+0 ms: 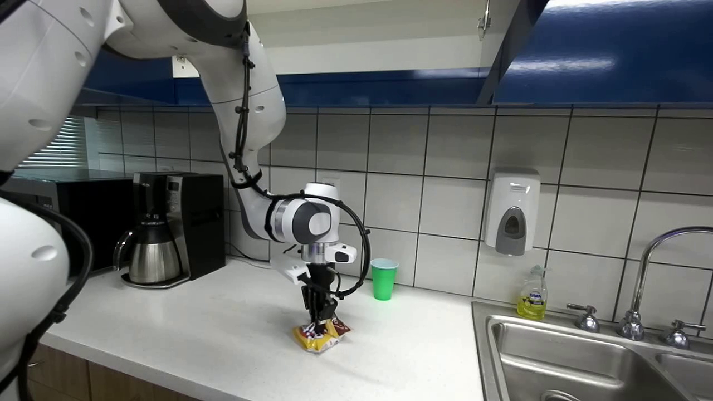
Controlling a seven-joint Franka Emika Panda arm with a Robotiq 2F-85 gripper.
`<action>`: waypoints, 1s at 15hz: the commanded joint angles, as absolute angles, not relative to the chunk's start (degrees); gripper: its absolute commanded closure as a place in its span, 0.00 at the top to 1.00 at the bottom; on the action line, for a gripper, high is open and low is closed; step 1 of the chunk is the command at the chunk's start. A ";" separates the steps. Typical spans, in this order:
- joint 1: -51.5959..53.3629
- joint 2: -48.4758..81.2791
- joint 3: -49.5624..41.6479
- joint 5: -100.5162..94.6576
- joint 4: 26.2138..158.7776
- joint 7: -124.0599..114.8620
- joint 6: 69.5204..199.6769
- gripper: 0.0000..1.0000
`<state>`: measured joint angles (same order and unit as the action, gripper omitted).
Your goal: Put the packet on the bottom shelf of the open cabinet.
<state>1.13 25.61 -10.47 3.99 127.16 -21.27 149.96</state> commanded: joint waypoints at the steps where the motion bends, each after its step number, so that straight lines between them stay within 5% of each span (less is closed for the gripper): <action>1: 2.12 26.34 -11.27 2.11 126.05 -23.43 149.62 0.00; 15: -0.12 17.79 -4.96 3.52 127.64 -7.27 141.33 0.00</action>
